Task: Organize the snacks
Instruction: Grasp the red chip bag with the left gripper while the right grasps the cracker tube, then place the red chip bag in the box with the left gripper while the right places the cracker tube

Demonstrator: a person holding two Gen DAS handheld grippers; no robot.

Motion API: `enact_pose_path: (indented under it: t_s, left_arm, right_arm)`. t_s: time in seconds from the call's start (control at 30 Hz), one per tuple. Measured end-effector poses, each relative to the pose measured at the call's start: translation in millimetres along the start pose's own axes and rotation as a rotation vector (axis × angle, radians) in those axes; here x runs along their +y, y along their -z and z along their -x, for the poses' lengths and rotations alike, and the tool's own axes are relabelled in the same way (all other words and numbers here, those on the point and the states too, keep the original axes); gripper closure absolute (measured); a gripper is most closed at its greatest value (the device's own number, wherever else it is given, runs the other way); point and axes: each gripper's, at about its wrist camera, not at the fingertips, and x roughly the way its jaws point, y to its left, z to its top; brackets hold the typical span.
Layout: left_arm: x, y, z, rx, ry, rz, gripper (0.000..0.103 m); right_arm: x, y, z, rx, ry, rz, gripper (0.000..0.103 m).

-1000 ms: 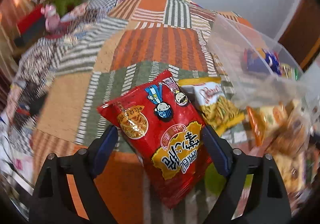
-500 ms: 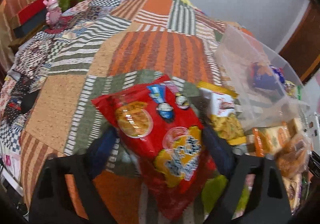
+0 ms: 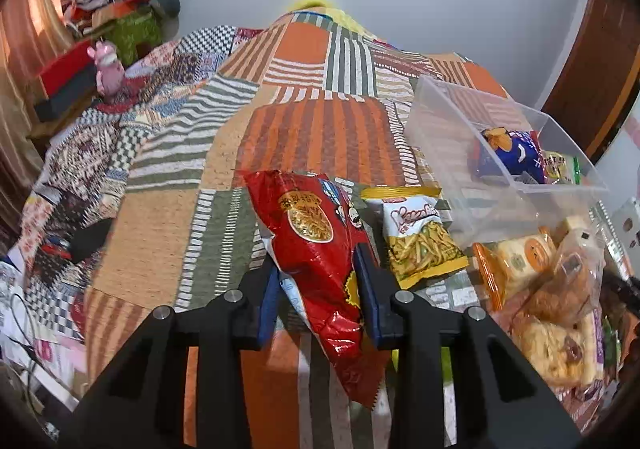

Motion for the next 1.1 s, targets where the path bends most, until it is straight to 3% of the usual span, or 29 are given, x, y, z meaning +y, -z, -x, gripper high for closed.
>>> enact_pose_path:
  t_s: [0.2,0.5,0.87,1.1]
  left_arm:
    - [-9,-6,24,-0.047,-0.011,-0.033,0.080]
    - [-31,-24,59,-0.131,-0.026,-0.100,0.080]
    - [-70,-64,89,-0.247,0.040,-0.133,0.080]
    - [-95,-87,83,-0.280,0.105,-0.126,0.080]
  right_arm:
    - [-2,-4,16,-0.045,0.002,-0.005,0.069]
    - [4,-20,43,-0.144,0.003,0.008,0.069]
    - [16,-54,53,-0.249,-0.020,0.035,0.069]
    - [27,-75,41,-0.277,-0.036,0.049,0.068]
